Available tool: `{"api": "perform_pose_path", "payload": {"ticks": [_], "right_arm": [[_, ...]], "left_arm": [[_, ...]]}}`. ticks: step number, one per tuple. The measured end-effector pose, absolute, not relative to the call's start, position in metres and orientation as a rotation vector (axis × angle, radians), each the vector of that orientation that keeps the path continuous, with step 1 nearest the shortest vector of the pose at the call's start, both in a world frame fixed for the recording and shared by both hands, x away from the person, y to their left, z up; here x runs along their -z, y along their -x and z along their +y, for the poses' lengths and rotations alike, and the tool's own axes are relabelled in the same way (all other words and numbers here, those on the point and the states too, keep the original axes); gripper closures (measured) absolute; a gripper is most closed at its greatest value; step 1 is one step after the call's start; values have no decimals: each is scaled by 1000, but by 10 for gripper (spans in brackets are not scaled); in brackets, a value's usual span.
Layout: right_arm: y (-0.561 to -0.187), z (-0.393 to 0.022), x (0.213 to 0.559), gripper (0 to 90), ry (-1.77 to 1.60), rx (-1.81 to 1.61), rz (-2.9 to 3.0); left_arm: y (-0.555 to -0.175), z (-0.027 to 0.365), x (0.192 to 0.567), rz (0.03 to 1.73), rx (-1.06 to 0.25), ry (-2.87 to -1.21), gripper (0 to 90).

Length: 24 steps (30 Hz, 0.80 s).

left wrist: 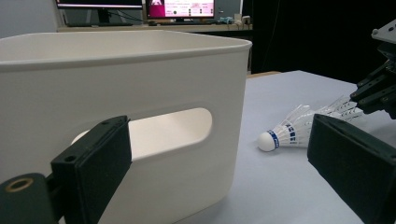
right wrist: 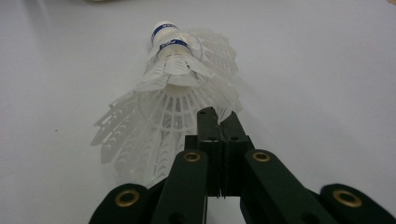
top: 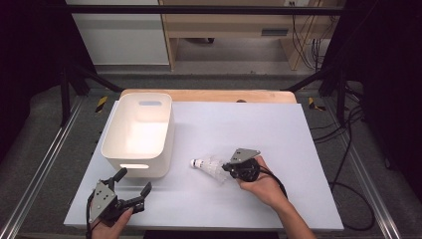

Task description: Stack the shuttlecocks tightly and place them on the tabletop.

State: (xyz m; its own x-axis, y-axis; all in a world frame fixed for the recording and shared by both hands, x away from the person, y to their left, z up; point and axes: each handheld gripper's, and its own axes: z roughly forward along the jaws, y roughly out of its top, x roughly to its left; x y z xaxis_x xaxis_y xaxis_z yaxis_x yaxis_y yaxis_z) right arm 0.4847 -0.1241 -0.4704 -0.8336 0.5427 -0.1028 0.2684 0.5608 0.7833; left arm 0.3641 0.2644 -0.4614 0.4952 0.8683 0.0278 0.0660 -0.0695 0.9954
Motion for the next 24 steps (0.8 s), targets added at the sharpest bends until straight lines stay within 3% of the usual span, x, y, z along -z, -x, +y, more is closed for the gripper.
{"api": "perform_pose_path", "payload": {"ticks": [14,24], "right_arm": [[-486,-120,472,875,-658,-1123,2470],[-486,-120,473,730,-692,-1094,2453]], "left_arm": [[-364,265,461,850,-812,-1504,64],[-364,265,461,850,-814,-1504,65]]}}
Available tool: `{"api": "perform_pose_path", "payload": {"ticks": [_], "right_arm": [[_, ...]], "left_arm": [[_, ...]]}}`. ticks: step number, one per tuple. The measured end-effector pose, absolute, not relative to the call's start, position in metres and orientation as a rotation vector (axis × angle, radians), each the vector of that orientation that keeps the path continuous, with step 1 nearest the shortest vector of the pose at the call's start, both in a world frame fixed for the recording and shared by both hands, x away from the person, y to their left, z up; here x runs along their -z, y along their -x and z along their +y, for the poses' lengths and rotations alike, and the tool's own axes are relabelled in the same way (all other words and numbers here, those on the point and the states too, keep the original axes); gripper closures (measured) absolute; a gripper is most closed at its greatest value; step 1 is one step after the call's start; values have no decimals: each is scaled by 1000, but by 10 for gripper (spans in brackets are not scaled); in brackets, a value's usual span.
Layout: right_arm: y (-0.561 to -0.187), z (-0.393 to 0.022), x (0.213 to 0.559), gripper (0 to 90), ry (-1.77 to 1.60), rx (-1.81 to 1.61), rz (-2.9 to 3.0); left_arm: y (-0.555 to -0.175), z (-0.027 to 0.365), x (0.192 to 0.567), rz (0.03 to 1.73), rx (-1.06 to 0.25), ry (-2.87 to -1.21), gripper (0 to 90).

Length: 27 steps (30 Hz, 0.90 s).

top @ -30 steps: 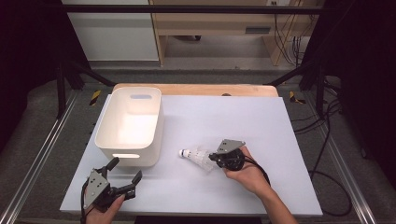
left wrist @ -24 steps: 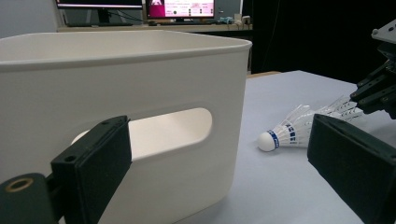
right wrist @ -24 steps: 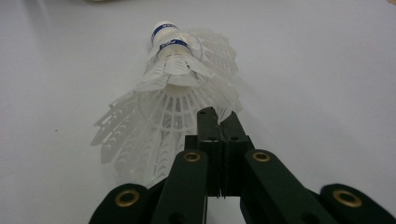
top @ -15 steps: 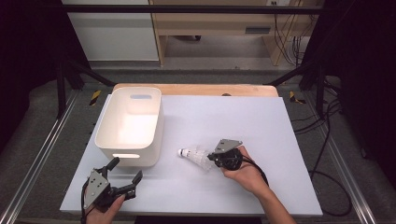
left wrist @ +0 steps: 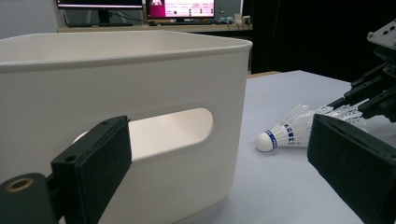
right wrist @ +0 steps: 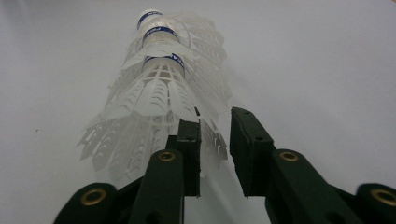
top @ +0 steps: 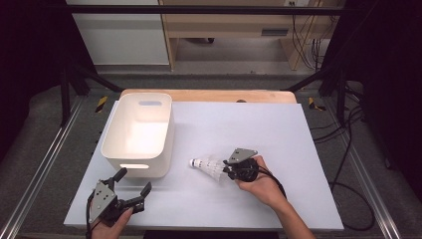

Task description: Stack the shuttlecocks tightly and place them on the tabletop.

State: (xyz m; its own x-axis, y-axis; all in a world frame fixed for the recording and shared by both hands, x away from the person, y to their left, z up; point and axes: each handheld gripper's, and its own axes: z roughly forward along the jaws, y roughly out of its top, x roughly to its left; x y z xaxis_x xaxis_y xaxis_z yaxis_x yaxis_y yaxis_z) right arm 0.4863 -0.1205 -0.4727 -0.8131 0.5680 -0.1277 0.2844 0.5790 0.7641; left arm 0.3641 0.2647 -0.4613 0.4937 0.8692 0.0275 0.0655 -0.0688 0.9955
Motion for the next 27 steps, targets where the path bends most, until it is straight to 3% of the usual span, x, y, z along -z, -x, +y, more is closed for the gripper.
{"api": "perform_pose_path", "payload": {"ticks": [27], "right_arm": [[-478,-133,466,281,-850,-1070,2410]], "left_arm": [[-364,265,460,843,-814,-1497,63]]}}
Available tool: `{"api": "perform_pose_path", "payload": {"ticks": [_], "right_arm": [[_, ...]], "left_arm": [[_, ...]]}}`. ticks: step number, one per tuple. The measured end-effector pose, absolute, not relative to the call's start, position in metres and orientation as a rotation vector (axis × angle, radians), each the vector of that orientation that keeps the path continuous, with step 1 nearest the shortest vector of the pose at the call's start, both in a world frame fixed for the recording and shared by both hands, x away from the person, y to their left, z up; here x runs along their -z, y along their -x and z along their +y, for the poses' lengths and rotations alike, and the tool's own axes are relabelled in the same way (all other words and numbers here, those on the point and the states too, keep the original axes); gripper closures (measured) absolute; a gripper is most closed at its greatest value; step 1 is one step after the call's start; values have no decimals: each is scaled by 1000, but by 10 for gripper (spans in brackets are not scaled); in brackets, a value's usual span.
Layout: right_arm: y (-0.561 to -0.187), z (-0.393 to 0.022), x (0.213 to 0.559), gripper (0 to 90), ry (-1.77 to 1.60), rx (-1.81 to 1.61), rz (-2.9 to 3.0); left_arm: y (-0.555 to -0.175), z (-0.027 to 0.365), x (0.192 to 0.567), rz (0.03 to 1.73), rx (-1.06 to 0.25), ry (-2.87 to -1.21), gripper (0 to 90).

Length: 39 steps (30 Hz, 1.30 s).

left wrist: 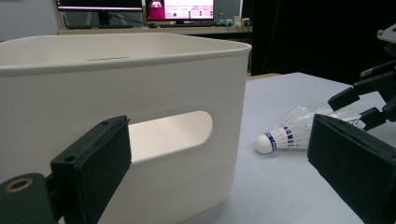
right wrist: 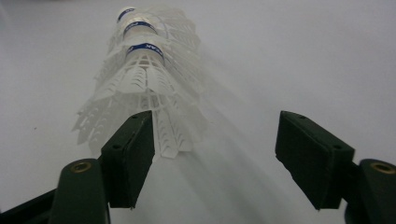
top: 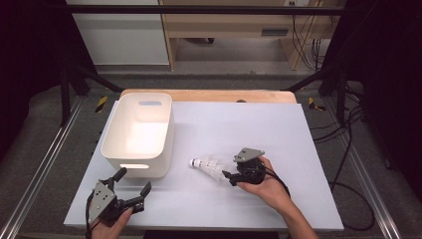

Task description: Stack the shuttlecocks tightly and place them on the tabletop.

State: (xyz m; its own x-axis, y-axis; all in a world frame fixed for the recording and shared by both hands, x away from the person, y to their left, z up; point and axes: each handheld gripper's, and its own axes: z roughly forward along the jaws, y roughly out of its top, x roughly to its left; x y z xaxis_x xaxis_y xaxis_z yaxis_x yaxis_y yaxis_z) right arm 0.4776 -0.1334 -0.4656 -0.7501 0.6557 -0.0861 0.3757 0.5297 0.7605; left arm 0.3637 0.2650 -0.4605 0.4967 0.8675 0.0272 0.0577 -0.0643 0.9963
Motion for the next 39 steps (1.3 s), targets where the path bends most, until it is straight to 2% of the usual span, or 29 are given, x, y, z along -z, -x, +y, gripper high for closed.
{"api": "perform_pose_path", "payload": {"ticks": [18,39], "right_arm": [[-455,-160,460,69,-950,-1141,2311],[-429,-173,446,60,-1051,-1325,2236]], "left_arm": [[-364,264,461,851,-820,-1479,38],[-362,270,459,856,-814,-1460,32]]}}
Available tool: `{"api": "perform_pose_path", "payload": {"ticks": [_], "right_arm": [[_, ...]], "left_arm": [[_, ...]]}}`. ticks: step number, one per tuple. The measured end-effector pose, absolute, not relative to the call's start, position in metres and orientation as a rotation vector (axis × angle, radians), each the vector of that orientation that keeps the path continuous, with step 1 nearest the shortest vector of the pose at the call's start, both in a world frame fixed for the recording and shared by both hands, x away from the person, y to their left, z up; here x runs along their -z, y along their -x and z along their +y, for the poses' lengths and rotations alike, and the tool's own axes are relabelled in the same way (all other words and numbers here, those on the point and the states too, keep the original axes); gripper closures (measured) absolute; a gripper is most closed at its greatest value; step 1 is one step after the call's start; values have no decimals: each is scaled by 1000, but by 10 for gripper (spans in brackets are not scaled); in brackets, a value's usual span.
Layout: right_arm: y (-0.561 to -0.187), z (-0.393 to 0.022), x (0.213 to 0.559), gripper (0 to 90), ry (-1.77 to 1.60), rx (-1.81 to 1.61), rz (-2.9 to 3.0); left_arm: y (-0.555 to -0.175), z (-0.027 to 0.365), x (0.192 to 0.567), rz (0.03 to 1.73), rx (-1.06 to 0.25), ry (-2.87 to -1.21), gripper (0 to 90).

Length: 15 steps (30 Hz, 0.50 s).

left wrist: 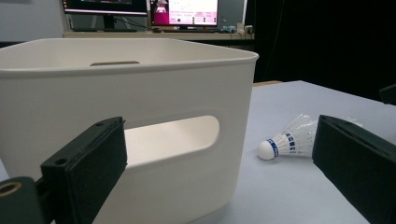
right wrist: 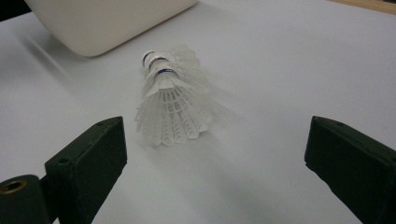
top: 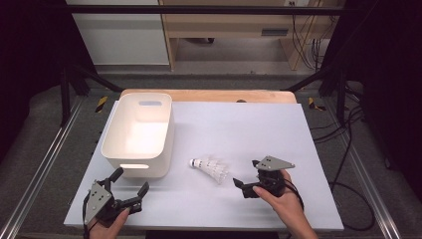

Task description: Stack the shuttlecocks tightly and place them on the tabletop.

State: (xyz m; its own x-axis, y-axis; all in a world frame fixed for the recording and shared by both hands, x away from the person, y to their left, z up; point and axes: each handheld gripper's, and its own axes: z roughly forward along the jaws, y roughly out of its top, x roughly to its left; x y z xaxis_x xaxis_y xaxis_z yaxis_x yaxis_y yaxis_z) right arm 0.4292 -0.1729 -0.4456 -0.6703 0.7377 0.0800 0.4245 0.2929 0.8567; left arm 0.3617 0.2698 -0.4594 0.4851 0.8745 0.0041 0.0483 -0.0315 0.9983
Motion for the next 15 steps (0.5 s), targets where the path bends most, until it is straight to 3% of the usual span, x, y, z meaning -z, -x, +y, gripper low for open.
{"api": "perform_pose_path", "payload": {"ticks": [15], "right_arm": [[-406,-160,453,48,-1004,-1405,2251]], "left_arm": [[-361,266,460,843,-815,-1471,27]]}}
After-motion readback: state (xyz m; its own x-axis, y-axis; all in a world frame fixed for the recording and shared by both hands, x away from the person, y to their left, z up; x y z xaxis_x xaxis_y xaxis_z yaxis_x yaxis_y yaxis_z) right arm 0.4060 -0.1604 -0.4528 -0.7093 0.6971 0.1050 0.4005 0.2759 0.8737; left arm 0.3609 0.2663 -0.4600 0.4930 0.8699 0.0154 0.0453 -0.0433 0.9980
